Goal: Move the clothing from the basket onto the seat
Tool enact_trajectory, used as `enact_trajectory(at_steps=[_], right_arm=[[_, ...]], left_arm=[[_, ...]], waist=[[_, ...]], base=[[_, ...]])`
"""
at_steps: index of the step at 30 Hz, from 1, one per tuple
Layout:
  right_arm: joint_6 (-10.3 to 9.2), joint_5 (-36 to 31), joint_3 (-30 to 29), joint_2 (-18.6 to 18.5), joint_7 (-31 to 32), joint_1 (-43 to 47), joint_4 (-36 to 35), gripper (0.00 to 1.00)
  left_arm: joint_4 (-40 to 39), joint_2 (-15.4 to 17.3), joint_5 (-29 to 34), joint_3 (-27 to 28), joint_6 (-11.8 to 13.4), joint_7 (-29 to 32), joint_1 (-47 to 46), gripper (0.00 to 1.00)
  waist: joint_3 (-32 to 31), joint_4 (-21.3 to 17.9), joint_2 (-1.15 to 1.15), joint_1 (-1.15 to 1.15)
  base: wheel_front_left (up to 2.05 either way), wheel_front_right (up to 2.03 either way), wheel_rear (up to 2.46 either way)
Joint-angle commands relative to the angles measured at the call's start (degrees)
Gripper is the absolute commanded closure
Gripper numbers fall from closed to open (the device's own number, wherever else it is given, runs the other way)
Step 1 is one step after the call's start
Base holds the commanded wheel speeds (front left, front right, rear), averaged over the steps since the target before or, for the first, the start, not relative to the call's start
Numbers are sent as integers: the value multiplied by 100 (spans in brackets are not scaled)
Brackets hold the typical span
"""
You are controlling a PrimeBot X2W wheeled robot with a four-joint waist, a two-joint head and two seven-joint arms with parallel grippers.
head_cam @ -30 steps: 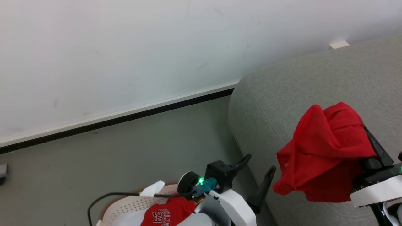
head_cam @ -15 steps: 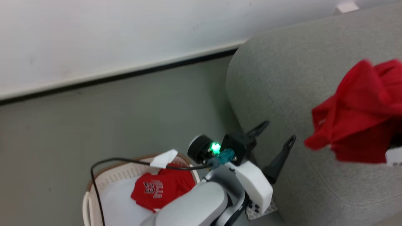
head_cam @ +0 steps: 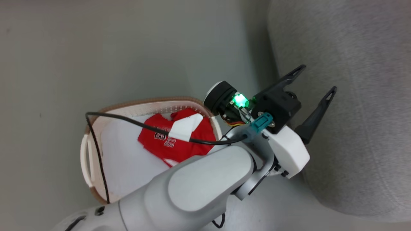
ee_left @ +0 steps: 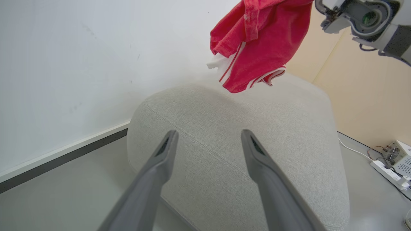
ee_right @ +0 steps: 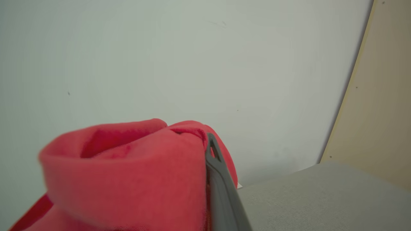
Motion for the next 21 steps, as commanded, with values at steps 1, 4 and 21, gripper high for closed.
enact_trajectory(at_steps=[1,4,21], right_arm=[[-14,-107,-153,-205,-34,-313,323,100],[-14,-378,-386,-532,-180,-819,1088,100],[-14,-1209,-780,-42,-638,-621,3045,0]], left_arm=[[-50,21,10,-41,68,-58,-165,0],[-148,23,-45,-134,197,-95,-362,0],[139,65,-427,-406,502,-369,-497,0]], waist=[[637,377,0,-3],[918,507,0,-3],[802,554,0,-3]], base=[[0,0,0],[0,0,0],[0,0,0]])
